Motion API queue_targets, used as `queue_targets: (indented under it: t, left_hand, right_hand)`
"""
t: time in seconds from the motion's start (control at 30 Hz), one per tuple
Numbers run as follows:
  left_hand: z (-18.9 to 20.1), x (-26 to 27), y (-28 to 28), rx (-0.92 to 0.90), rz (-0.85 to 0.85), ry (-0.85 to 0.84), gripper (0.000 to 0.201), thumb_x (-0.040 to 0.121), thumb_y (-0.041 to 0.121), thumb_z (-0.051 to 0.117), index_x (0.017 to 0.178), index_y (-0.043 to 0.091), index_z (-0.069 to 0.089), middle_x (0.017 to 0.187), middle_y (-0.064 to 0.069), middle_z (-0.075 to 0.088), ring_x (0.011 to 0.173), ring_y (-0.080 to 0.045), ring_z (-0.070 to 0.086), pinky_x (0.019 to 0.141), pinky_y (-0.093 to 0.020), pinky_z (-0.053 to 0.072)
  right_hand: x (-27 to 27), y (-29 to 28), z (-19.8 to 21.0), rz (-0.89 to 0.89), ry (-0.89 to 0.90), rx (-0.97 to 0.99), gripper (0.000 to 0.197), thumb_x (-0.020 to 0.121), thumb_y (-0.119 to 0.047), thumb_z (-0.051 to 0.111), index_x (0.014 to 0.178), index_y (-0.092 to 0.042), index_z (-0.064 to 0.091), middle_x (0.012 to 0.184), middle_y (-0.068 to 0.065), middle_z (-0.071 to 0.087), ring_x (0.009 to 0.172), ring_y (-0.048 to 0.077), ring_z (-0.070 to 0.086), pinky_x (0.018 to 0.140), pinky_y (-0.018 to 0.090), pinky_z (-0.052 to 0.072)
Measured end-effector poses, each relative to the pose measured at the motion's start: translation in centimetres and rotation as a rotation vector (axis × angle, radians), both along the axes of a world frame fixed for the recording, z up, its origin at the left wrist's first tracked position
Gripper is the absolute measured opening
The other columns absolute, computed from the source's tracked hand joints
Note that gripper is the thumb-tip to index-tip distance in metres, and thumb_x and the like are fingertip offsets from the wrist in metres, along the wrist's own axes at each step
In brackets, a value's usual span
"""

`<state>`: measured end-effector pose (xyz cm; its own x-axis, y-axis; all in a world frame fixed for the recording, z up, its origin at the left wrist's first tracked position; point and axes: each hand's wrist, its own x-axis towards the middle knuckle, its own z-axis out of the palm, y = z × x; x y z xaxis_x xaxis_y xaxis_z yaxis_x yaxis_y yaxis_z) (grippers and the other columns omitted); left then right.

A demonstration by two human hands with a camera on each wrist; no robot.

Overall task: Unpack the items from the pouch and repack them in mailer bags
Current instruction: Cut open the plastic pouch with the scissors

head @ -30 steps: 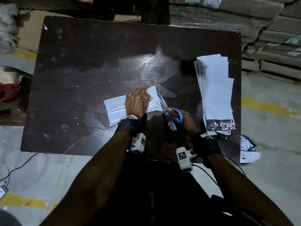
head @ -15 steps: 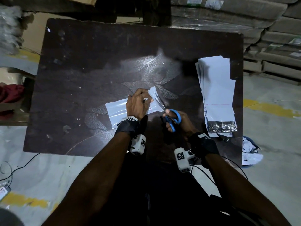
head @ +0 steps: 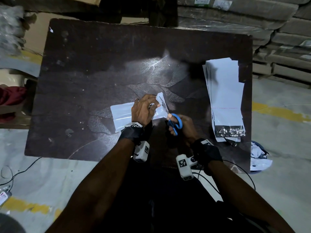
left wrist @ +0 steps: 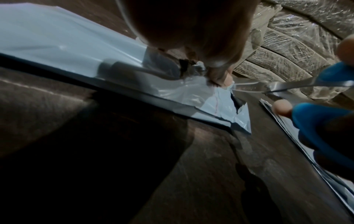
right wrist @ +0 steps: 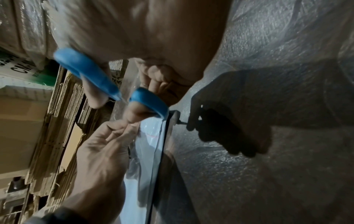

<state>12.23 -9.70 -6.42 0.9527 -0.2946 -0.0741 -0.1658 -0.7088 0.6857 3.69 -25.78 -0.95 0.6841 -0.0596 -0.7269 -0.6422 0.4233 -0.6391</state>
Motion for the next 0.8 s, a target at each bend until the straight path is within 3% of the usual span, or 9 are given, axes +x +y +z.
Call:
queue_targets:
  t: [0.1,0.3,0.6,0.8]
  left_hand:
    - [0.2,0.0,0.2,-0.002,-0.011,-0.019,0.015,0.091,0.033,0.065,0.083,0.02,0.07,0.117,0.006,0.067,0.105,-0.017,0.063,0.094,-0.044,0.045]
    - [0.3,-0.4,0.8,-0.014,-0.032,-0.048,0.018,0.091,0.034,0.063,0.084,0.019,0.071,0.118,0.005,0.067,0.105,-0.019,0.064,0.094,-0.046,0.046]
    - [0.6,-1.0,1.0,-0.047,-0.063,-0.097,0.018,0.092,0.032,0.062,0.087,0.019,0.072,0.116,0.005,0.067,0.103,-0.018,0.064,0.091,-0.044,0.047]
    - [0.1,-1.3,1.5,-0.011,-0.161,-0.172,0.01,0.093,0.021,0.064,0.091,0.017,0.073,0.115,0.002,0.068,0.103,-0.014,0.059,0.088,-0.045,0.048]
  right_hand:
    - [0.1,0.1,-0.2,-0.008,0.013,-0.054,0.017,0.083,-0.014,0.074,0.08,-0.004,0.06,0.068,0.019,0.054,0.044,0.019,0.049,0.039,0.021,0.04]
    - [-0.1,-0.1,-0.4,0.012,-0.007,-0.053,0.02,0.078,-0.016,0.079,0.081,-0.003,0.063,0.067,0.021,0.056,0.043,0.021,0.046,0.04,0.023,0.04]
    - [0.6,-1.0,0.7,0.09,0.02,0.0,0.03,0.087,-0.028,0.069,0.091,-0.001,0.058,0.073,0.02,0.043,0.048,0.02,0.042,0.04,0.022,0.036]
    - [1.4,-1.4,1.0,0.091,0.073,0.017,0.031,0.086,-0.029,0.07,0.085,0.0,0.057,0.059,0.012,0.048,0.043,0.017,0.045,0.038,0.022,0.036]
